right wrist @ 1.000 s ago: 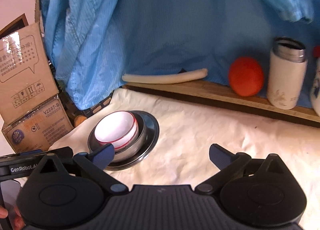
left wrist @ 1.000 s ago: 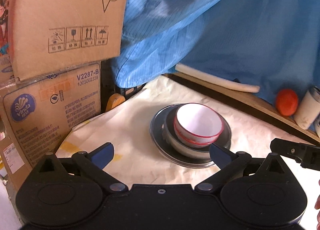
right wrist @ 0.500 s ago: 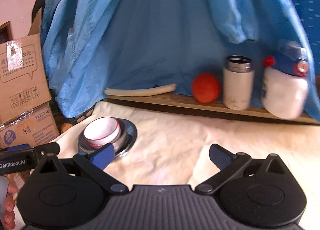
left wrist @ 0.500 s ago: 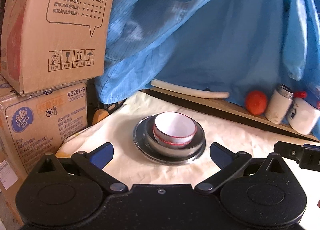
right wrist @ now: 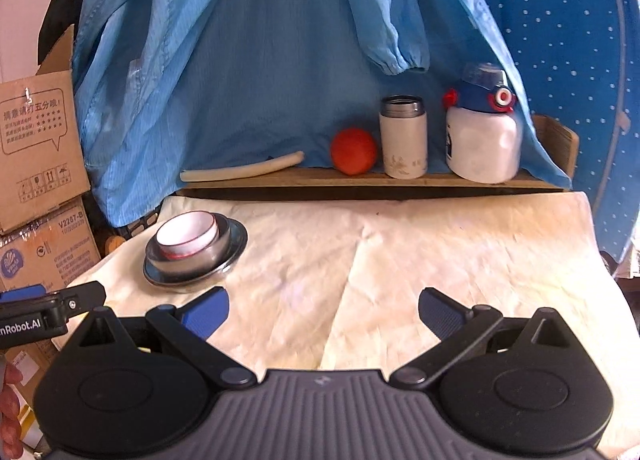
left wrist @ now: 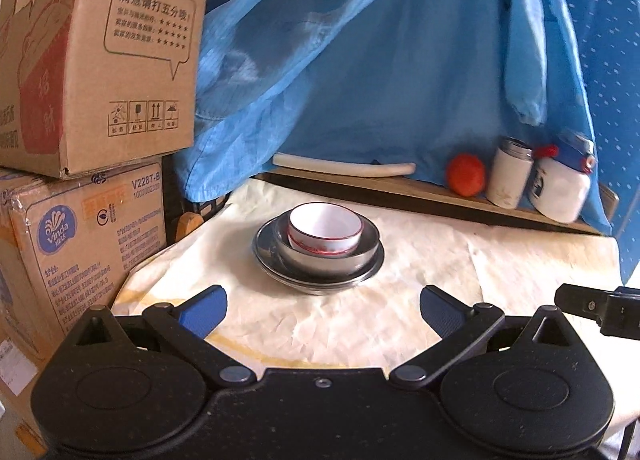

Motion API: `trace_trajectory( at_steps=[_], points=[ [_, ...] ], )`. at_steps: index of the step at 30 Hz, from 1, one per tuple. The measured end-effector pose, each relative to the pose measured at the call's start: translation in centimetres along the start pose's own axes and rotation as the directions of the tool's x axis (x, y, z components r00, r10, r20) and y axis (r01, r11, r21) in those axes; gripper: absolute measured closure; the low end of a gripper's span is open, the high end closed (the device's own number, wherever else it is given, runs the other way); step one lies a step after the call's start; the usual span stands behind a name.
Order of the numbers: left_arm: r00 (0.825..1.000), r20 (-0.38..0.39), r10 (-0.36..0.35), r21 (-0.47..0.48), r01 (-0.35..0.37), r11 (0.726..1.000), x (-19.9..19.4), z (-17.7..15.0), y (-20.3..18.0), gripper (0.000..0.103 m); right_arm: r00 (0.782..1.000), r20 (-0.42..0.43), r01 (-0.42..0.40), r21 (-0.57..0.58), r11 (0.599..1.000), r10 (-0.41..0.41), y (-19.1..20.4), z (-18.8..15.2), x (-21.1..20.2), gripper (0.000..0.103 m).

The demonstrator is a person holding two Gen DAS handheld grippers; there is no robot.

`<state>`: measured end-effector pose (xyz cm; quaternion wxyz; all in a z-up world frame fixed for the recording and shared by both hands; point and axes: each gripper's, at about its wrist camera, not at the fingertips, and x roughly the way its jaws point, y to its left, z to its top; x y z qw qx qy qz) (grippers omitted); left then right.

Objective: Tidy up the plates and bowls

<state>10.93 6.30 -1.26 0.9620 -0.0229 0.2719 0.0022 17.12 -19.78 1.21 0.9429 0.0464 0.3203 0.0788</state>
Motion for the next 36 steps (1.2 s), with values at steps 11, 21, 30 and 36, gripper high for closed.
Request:
trace_trajectory(
  at_steps=[11, 21, 30, 36],
  points=[
    [1.0, 0.003, 0.022, 0.034, -0.022, 0.999, 0.2, -0.2, -0.7, 0.001, 1.0, -0.011, 0.002, -0.025, 1.0, -0.002, -0.1, -0.6, 0.5, 0.0],
    [0.999, -0.004, 0.036, 0.039, -0.036, 0.999, 0.9, -0.3, -1.3, 0.001, 1.0, -0.028, 0.005, -0.024, 1.0, -0.006, -0.7, -0.7, 1.3, 0.0],
    [0.999, -0.018, 0.035, 0.041, -0.034, 0.999, 1.3, -0.5, -1.2, 0.001, 0.999, -0.03, 0.015, -0.012, 1.0, -0.015, -0.9, -1.1, 1.1, 0.0],
    [0.999, -0.015, 0.038, 0.042, -0.037, 0.998, 1.4, -0.3, -1.1, 0.001, 1.0, -0.026, 0.017, -0.007, 1.0, -0.018, -1.0, -0.9, 1.2, 0.0]
  ],
)
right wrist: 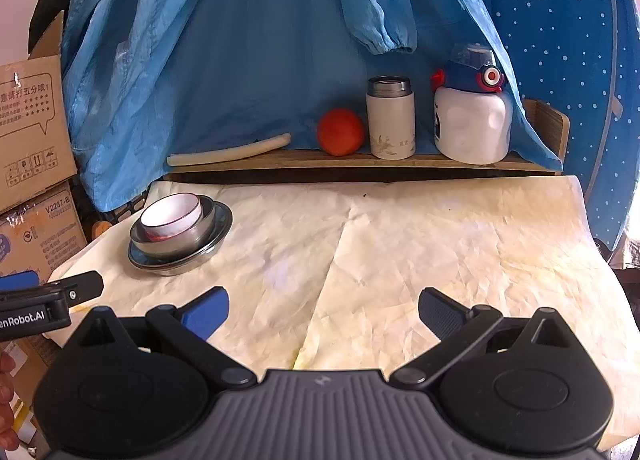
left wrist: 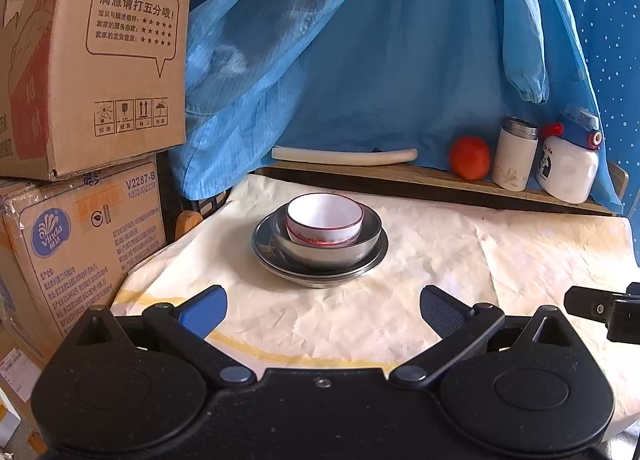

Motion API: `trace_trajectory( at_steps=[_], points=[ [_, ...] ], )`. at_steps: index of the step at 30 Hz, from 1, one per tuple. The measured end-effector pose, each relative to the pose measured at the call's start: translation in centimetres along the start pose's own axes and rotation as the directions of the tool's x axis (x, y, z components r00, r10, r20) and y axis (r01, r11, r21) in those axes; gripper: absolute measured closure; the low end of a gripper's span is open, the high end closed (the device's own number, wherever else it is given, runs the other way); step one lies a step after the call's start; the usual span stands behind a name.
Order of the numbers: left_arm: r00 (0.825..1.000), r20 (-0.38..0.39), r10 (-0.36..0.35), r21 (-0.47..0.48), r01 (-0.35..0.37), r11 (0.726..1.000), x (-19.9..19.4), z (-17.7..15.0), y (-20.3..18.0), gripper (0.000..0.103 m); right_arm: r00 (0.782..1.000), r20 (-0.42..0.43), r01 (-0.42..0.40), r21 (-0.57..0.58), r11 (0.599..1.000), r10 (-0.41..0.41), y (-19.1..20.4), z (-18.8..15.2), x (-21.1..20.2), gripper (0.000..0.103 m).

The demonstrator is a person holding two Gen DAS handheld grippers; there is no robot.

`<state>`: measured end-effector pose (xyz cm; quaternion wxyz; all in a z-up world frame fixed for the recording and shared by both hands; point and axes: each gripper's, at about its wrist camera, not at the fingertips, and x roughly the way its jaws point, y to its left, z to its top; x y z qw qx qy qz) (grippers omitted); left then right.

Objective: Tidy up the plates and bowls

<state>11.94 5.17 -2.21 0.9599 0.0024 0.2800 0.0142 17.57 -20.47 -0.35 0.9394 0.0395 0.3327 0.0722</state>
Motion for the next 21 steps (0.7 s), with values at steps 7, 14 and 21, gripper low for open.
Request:
trace_trajectory(
  at_steps=[7, 14, 21],
  points=[
    [1.0, -0.002, -0.001, 0.003, 0.001, 1.0, 0.05, 0.02, -0.01, 0.001, 1.0, -0.001, 0.001, 0.002, 1.0, -0.001, -0.02, -0.01, -0.04, 0.0],
    [1.0, 0.0, -0.005, 0.006, 0.005, 1.0, 0.0, -0.02, 0.1, 0.001, 1.0, -0.001, 0.001, 0.002, 1.0, -0.001, -0.04, -0.04, -0.03, 0.0],
    [1.0, 0.004, -0.008, 0.008, 0.008, 1.0, -0.11, -0.06, -0.03, 0.001, 1.0, 0.0, 0.001, 0.001, 1.0, -0.001, 0.01, -0.04, -0.06, 0.0]
  ],
)
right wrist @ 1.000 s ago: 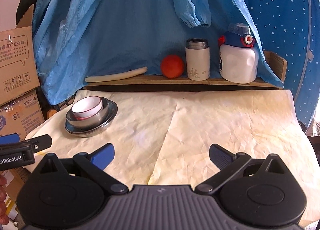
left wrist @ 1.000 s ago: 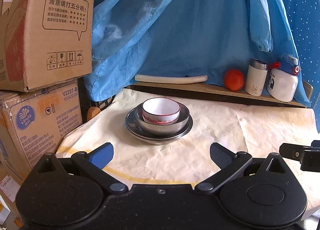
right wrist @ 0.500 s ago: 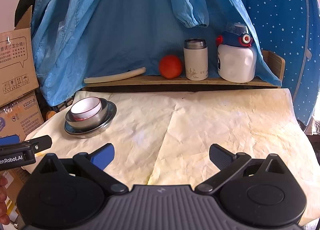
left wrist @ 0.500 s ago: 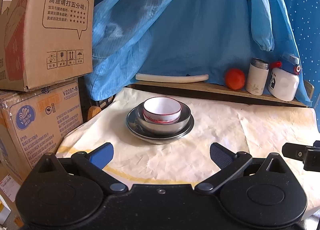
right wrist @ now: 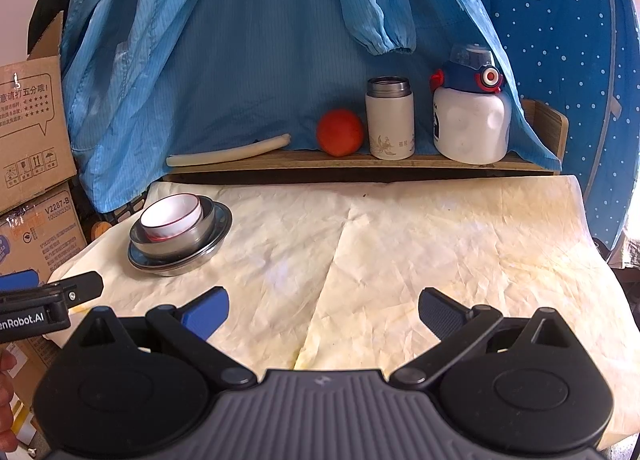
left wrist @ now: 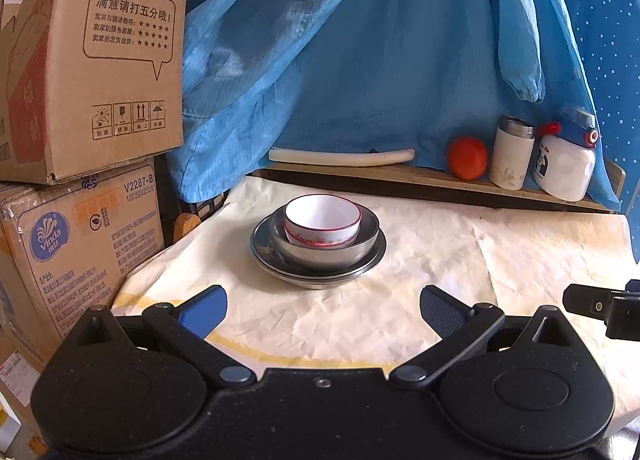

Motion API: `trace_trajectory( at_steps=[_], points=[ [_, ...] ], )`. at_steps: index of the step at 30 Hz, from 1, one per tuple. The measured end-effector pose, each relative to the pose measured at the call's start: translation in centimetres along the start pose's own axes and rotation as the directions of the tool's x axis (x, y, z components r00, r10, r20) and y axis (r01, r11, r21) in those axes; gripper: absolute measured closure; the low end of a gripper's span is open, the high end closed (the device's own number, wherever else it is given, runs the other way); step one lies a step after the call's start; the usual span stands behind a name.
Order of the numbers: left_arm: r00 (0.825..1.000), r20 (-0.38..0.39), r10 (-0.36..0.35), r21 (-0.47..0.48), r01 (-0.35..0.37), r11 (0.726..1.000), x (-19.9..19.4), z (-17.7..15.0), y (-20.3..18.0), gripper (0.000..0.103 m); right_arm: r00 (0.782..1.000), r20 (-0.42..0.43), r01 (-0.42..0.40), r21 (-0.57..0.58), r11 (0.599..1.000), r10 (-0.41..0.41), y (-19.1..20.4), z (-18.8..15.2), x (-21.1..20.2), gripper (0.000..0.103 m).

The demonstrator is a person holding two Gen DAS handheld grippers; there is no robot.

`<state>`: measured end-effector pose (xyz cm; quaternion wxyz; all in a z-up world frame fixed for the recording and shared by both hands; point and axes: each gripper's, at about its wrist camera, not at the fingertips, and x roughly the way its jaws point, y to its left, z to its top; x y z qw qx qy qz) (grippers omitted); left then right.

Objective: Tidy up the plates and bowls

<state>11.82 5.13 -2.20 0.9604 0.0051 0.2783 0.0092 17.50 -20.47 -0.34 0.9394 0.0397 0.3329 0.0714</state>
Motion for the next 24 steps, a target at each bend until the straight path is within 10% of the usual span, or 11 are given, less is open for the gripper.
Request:
trace_trajectory(
  at_steps=[24],
  points=[
    [1.0, -0.022, -0.016, -0.021, 0.016, 1.0, 0.34, 0.25, 0.37, 0.001, 1.0, 0.004, 0.003, 0.003, 1.0, -0.003, -0.1, 0.1, -0.07, 0.0]
  ],
)
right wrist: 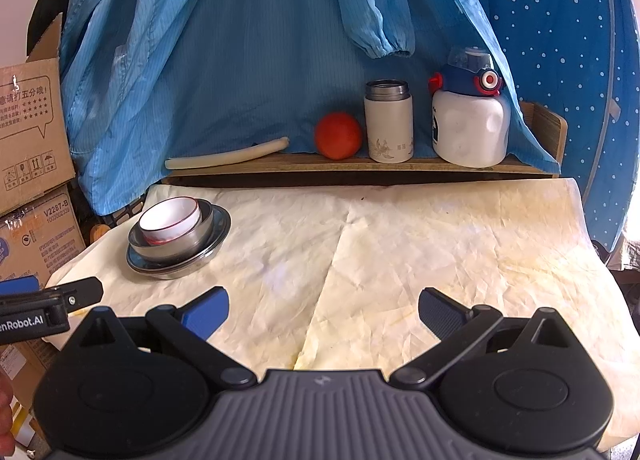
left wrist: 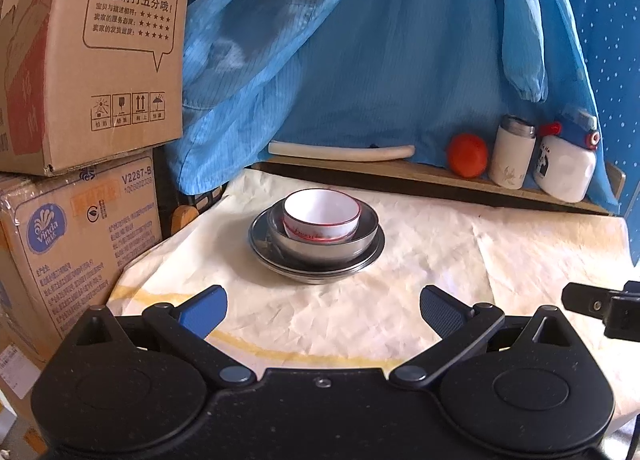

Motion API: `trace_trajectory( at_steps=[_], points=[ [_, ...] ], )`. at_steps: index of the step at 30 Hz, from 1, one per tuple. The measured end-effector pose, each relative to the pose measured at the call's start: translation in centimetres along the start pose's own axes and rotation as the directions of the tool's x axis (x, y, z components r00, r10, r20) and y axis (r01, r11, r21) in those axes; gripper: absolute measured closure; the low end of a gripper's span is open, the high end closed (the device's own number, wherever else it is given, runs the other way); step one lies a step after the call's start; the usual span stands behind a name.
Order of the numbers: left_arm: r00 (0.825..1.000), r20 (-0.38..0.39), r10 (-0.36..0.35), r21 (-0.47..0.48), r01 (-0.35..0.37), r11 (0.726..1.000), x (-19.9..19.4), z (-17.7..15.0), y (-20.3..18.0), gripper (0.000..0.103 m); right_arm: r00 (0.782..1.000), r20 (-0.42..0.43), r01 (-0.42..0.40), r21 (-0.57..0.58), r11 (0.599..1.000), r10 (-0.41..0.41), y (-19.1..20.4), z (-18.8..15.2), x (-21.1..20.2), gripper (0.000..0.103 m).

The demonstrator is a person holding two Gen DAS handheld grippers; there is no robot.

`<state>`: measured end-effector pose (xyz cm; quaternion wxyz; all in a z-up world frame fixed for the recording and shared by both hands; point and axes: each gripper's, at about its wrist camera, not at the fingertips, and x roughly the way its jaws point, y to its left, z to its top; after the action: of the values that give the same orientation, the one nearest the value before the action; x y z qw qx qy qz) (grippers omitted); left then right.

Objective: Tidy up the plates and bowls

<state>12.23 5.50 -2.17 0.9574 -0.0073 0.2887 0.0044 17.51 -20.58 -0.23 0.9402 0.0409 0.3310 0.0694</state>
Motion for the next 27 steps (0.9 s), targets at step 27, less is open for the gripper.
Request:
trace_trajectory(
  at_steps=[27],
  points=[
    [1.0, 0.03, -0.003, 0.018, 0.002, 1.0, -0.55, -0.11, -0.23, 0.001, 1.0, -0.001, 0.0, -0.001, 1.0, 0.0, 0.02, 0.12, 0.13, 0.0]
  ],
)
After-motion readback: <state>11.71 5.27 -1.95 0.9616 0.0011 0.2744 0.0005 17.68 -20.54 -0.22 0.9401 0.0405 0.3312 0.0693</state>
